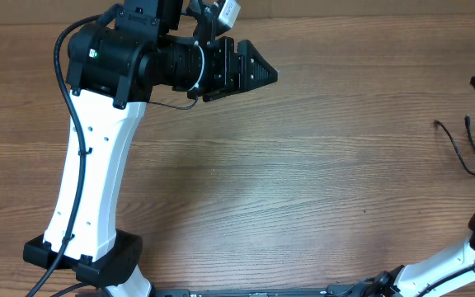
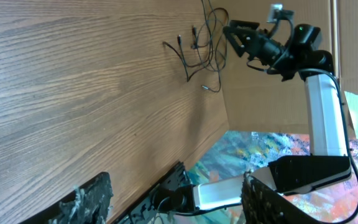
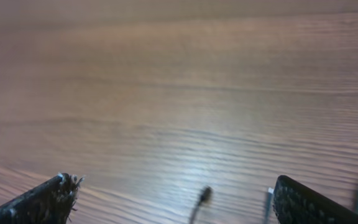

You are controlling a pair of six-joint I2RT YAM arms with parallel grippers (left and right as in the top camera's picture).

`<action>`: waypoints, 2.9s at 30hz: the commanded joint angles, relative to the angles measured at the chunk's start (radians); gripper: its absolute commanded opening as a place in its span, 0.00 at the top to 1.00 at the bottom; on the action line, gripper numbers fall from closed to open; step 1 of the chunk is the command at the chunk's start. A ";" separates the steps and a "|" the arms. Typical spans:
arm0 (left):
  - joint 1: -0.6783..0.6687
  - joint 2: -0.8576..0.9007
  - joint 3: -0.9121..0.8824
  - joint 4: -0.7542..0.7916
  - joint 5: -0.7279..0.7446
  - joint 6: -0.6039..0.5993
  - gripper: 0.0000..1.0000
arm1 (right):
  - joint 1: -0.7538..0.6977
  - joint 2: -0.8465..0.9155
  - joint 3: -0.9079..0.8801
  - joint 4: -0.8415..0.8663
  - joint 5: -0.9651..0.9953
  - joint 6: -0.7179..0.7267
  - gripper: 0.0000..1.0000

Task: Untangle cables

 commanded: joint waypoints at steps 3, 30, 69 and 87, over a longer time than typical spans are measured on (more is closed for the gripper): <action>0.001 0.008 0.011 0.008 0.012 -0.002 0.31 | 0.018 -0.029 -0.117 0.044 0.248 -0.119 0.00; 0.090 0.008 0.011 0.011 0.009 -0.033 0.30 | -0.005 -0.029 -0.495 0.637 0.492 0.297 0.96; 0.170 -0.043 0.016 0.129 0.195 0.049 0.39 | 0.071 -0.383 -0.459 1.172 0.034 0.819 0.05; 0.441 -0.335 0.016 -0.161 -0.240 0.353 0.95 | 0.569 -0.834 -0.460 0.557 0.222 0.632 0.00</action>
